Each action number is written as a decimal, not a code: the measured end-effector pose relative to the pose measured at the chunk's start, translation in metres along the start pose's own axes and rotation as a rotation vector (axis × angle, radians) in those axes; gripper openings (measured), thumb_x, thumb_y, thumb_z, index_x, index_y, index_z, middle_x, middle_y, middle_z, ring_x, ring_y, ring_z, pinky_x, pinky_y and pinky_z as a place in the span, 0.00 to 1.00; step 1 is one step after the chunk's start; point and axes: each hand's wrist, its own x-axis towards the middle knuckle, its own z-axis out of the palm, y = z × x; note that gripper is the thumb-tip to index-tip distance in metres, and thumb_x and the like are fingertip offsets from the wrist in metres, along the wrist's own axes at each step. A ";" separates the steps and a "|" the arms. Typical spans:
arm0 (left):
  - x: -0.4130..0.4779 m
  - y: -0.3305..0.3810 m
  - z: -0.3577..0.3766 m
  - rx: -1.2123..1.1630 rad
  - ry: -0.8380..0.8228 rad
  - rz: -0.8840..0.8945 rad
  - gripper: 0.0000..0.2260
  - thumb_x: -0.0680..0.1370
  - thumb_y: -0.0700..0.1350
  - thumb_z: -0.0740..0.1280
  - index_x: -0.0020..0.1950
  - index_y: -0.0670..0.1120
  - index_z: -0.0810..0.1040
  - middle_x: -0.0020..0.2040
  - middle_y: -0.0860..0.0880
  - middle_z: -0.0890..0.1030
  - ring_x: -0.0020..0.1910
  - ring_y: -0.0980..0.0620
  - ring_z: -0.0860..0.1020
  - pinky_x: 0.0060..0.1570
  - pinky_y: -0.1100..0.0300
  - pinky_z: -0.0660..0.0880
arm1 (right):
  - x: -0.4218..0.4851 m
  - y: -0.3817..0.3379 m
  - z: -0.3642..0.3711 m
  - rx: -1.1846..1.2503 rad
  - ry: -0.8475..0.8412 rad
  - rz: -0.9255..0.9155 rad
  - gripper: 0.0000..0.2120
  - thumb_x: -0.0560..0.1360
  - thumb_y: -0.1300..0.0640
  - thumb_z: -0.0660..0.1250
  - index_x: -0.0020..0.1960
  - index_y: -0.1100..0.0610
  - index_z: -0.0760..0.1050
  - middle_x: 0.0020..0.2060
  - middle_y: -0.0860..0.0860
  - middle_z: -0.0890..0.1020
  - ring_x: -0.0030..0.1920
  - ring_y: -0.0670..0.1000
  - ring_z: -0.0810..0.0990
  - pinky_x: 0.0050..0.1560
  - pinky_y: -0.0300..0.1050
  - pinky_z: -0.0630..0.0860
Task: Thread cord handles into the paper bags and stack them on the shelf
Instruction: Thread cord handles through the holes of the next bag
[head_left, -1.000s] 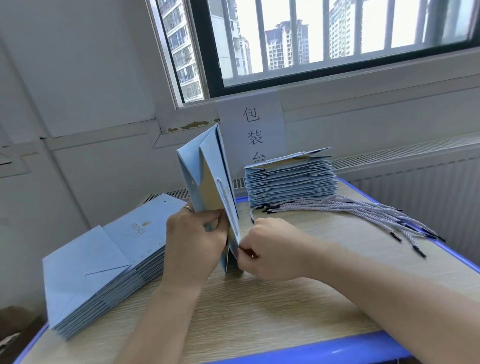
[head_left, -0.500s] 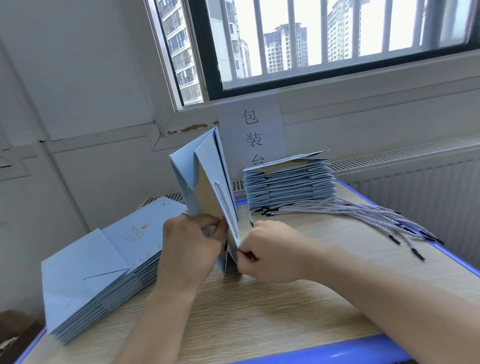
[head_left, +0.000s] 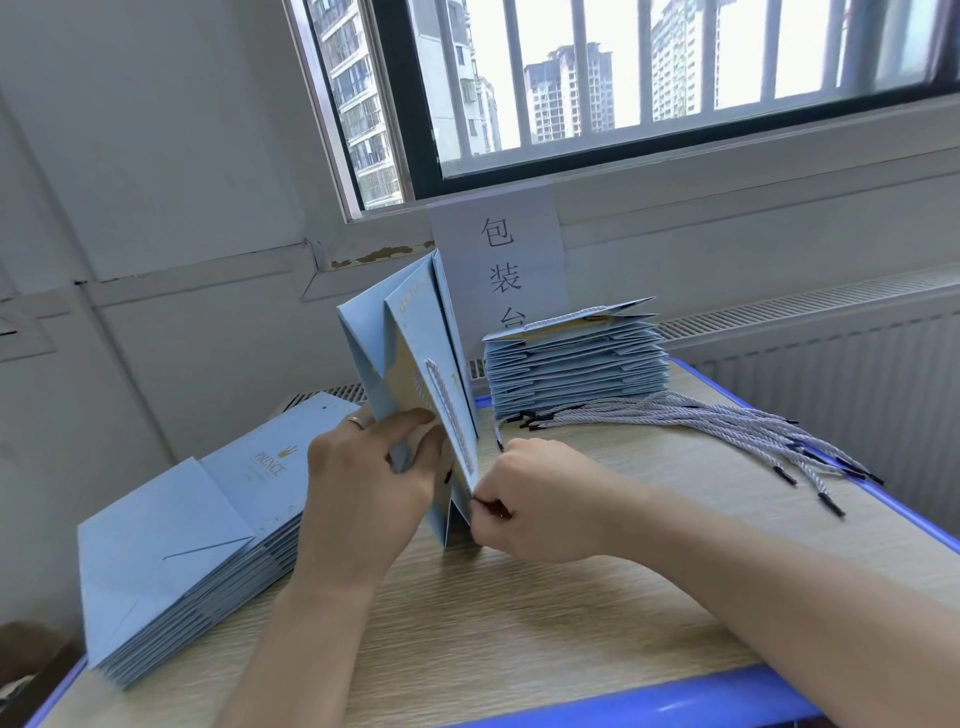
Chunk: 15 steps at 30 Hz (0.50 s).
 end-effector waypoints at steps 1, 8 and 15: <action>0.000 0.001 -0.001 0.000 0.017 0.030 0.07 0.72 0.36 0.75 0.41 0.48 0.87 0.32 0.53 0.80 0.32 0.55 0.72 0.33 0.73 0.66 | 0.000 0.000 0.000 0.000 0.000 -0.002 0.22 0.78 0.53 0.61 0.27 0.58 0.61 0.22 0.51 0.63 0.30 0.57 0.66 0.33 0.47 0.70; 0.000 0.001 0.000 -0.062 0.021 0.030 0.07 0.73 0.35 0.74 0.42 0.47 0.87 0.29 0.61 0.70 0.28 0.60 0.68 0.29 0.74 0.61 | 0.000 0.001 -0.001 0.004 -0.015 -0.002 0.22 0.78 0.53 0.61 0.28 0.58 0.61 0.22 0.51 0.64 0.29 0.55 0.64 0.34 0.49 0.72; -0.001 -0.001 0.004 -0.167 0.008 -0.016 0.05 0.74 0.46 0.70 0.44 0.56 0.85 0.36 0.53 0.81 0.24 0.49 0.66 0.25 0.61 0.65 | 0.001 0.001 0.001 -0.006 0.000 -0.011 0.21 0.77 0.53 0.61 0.28 0.59 0.62 0.22 0.51 0.64 0.30 0.57 0.64 0.34 0.49 0.72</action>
